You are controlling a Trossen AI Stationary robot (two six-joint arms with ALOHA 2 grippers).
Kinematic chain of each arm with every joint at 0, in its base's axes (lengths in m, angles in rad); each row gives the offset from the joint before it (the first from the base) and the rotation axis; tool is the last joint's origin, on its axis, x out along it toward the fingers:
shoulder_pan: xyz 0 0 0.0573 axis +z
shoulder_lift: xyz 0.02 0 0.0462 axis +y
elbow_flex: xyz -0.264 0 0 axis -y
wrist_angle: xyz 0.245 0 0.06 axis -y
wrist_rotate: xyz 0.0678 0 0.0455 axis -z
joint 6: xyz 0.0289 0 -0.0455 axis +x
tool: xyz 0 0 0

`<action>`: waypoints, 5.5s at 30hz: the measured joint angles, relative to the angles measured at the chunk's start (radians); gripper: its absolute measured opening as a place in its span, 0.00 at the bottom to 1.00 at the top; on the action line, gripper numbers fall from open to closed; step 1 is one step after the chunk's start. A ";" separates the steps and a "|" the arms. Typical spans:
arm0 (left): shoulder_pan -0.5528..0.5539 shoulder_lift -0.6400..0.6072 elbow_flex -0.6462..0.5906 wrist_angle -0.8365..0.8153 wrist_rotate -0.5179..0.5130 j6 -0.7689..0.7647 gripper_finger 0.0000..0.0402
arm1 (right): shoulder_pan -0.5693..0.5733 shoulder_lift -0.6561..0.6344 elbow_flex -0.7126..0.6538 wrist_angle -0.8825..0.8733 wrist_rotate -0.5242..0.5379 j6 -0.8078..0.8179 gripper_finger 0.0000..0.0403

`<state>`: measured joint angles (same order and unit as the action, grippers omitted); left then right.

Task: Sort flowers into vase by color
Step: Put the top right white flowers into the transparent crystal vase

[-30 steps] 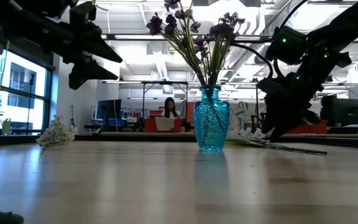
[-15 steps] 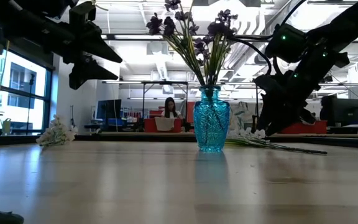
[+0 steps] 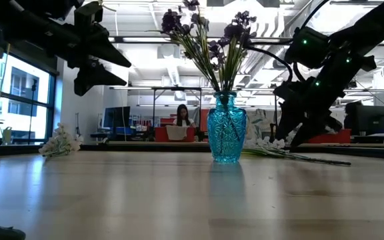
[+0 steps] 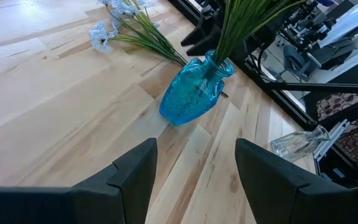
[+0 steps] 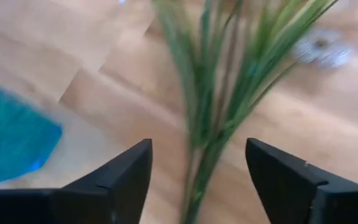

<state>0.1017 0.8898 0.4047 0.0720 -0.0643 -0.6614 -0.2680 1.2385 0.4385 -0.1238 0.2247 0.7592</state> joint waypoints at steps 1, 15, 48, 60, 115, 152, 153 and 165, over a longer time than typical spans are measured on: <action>0.000 0.000 0.000 0.000 0.000 0.000 0.51 | 0.000 0.000 0.000 0.000 0.023 -0.001 0.66; 0.000 0.000 0.001 0.000 -0.003 0.000 0.51 | 0.000 0.006 0.001 -0.064 0.047 0.072 0.73; 0.000 0.000 0.001 -0.030 -0.053 0.000 0.51 | 0.046 0.192 0.007 -0.088 0.124 0.052 0.11; 0.000 0.000 0.001 -0.035 -0.052 0.001 0.51 | 0.022 -0.259 -0.005 -0.470 0.027 0.029 0.01; 0.000 0.000 0.001 -0.051 -0.126 -0.096 0.51 | 0.957 -0.318 -0.256 1.266 0.186 -0.227 0.00; 0.000 0.000 0.000 -0.111 -0.080 -0.175 0.51 | 1.010 0.176 -0.223 1.528 0.174 -0.499 0.00; 0.000 0.000 0.000 -0.111 -0.072 -0.175 0.51 | 1.009 0.176 -0.223 1.519 0.162 -0.505 0.00; 0.000 0.000 0.000 -0.111 -0.057 -0.202 0.51 | 1.009 0.176 -0.224 1.503 0.145 -0.467 0.00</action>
<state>0.1017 0.8902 0.4046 -0.0395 -0.1217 -0.8631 0.7414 1.4147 0.2150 1.3796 0.3698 0.2927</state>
